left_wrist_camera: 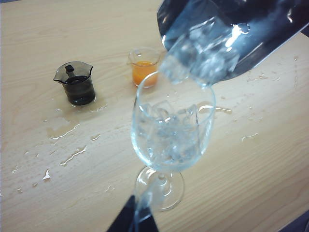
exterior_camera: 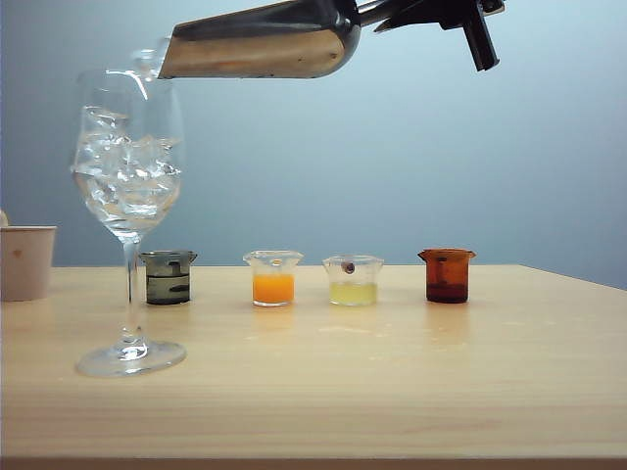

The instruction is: Pick up the ice scoop on the desk filled with ice cubes, pour the ice into the goblet, and finally put the scoop back on the table.

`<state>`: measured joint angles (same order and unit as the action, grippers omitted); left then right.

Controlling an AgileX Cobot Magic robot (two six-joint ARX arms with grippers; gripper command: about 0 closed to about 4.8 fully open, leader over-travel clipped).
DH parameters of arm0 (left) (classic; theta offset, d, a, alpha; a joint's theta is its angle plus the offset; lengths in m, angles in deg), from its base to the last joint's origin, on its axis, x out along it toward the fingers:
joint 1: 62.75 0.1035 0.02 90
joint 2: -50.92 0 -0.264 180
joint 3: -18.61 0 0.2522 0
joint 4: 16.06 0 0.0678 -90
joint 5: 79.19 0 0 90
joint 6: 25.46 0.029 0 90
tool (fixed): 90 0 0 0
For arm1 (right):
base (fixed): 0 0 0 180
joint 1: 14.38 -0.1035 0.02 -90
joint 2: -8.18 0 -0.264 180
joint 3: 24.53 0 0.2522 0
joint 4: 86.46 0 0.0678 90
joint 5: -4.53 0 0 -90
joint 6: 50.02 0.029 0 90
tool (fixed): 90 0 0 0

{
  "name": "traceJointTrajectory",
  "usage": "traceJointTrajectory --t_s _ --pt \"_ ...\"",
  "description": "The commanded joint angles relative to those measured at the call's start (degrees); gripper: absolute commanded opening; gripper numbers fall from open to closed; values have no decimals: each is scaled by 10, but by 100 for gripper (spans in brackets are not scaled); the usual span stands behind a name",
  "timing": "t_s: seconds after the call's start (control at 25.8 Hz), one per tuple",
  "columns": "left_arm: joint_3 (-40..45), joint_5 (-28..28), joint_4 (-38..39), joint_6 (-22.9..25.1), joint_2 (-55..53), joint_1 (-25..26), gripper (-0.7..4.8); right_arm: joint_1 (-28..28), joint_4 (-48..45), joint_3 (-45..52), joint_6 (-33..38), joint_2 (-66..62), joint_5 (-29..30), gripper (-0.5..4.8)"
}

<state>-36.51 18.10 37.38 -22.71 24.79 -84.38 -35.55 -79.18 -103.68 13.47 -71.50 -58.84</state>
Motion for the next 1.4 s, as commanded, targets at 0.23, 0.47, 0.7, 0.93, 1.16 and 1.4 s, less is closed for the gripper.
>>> traceJointTrajectory --t_s 0.23,0.47,0.7,0.93,1.16,1.4 --pt "-1 0 -7 -2 0 1 -5 0 -14 -6 -1 4 5 -7" --pt "-1 0 -7 -2 0 1 -5 7 -15 -6 16 7 1 -7" --pt "-1 0 -7 -2 0 1 -5 115 -21 -6 25 14 38 -7" --pt "-1 0 -7 -2 0 1 -5 266 -9 -3 1 14 124 -7" --pt "-1 0 -7 -2 0 1 -5 385 17 -2 -66 14 188 -7" --pt "-1 0 -8 -2 0 1 -5 456 84 35 -158 13 194 -7"
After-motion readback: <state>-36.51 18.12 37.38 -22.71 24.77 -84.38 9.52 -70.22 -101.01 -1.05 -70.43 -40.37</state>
